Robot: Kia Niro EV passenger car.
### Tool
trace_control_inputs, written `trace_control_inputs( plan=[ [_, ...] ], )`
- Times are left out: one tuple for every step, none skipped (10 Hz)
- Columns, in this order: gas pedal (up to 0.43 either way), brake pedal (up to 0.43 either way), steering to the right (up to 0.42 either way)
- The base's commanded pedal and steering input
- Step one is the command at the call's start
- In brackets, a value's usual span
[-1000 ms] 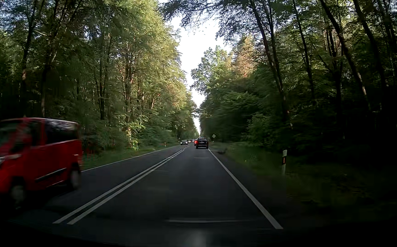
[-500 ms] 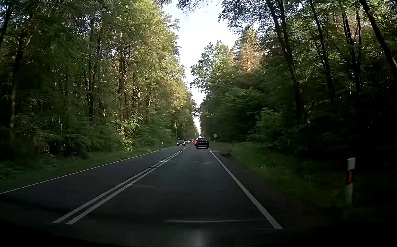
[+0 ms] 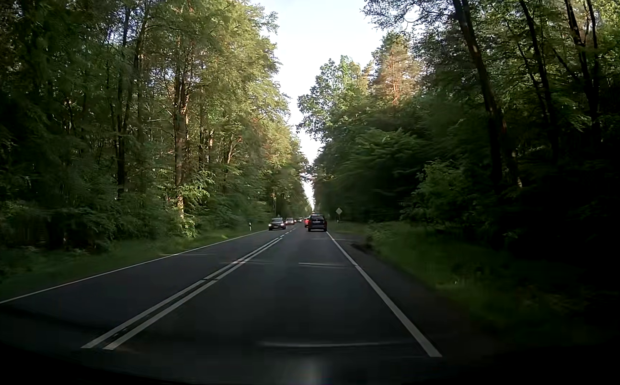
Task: Follow the waypoints while adhering to traffic rules and regulations
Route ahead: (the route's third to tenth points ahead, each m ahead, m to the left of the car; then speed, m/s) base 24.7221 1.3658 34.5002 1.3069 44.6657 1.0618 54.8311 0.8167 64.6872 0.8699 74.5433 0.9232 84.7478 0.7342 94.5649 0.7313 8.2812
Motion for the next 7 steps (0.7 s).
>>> trace_control_inputs(
  plan=[
    [0.028,0.000,-0.003],
    [0.028,0.000,-0.003],
    [0.028,0.000,-0.003],
    [0.028,0.000,-0.003],
    [0.028,0.000,-0.003],
    [0.028,0.000,-0.004],
    [0.028,0.000,-0.004]
  ],
)
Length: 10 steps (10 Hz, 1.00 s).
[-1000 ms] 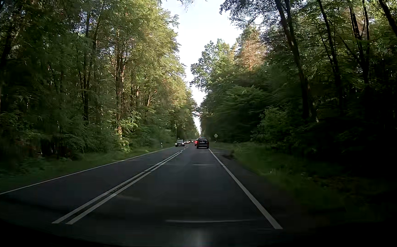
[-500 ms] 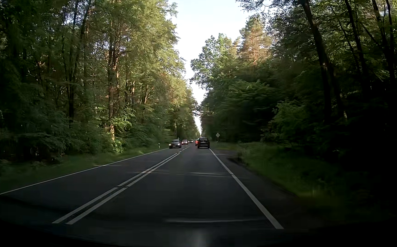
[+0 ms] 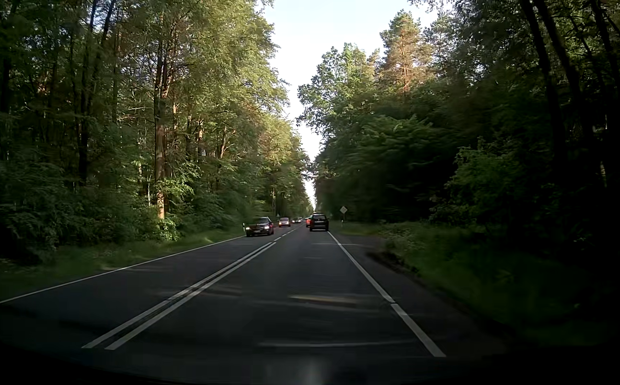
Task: Follow the waypoints while adhering to traffic rules and regulations
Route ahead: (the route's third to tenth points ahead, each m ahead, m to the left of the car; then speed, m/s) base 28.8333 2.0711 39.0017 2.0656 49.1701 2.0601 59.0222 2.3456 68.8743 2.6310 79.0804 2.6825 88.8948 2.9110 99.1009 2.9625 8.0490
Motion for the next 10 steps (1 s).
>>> trace_control_inputs(
  plan=[
    [0.028,0.000,-0.004],
    [0.028,0.000,-0.003],
    [0.028,0.000,-0.002],
    [0.028,0.000,-0.002],
    [0.028,0.000,-0.002],
    [0.028,0.000,-0.002],
    [0.028,0.000,-0.001],
    [0.028,0.000,0.000],
    [0.028,0.000,0.000],
    [0.028,0.006,0.001]
  ],
)
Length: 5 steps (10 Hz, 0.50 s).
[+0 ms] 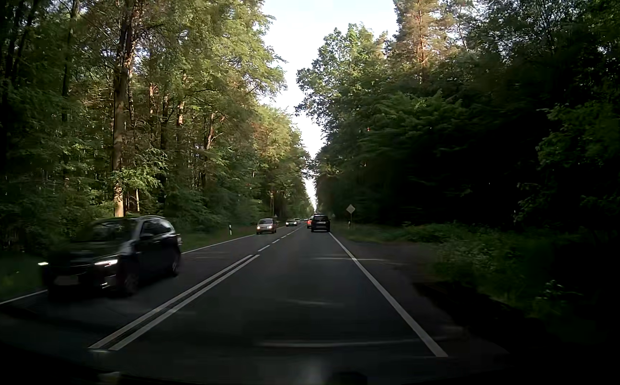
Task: Follow the waypoints while adhering to traffic rules and regulations
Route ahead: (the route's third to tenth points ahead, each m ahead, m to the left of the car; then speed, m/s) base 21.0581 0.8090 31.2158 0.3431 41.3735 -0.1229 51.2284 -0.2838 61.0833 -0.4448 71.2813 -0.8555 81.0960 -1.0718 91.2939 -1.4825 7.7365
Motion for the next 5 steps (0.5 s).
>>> trace_control_inputs(
  plan=[
    [0.028,0.000,0.001],
    [0.028,0.000,0.001],
    [0.028,0.000,0.001],
    [0.028,0.000,0.001],
    [0.028,0.000,0.001]
  ],
)
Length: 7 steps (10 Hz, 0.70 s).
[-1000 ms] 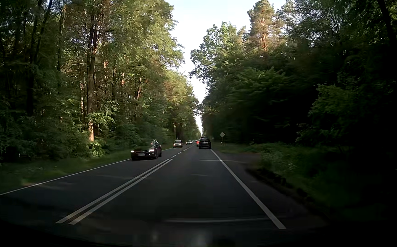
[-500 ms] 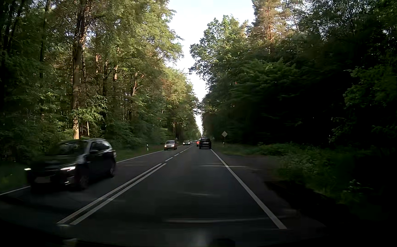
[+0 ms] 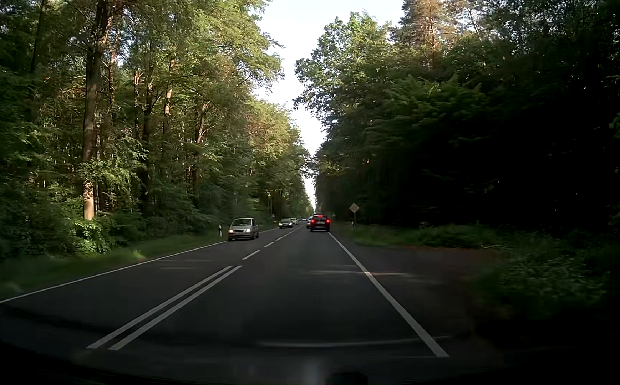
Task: Follow the waypoints while adhering to traffic rules and regulations
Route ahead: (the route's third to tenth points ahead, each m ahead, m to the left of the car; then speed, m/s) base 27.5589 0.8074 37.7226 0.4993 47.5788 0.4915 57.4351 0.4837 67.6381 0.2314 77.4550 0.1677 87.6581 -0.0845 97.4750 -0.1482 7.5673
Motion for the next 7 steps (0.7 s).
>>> trace_control_inputs(
  plan=[
    [0.028,0.000,0.001],
    [0.028,0.000,0.001],
    [0.028,0.000,0.001],
    [0.028,0.000,0.001],
    [0.028,0.000,0.001],
    [0.028,0.000,0.001],
    [0.028,0.000,0.001]
  ],
)
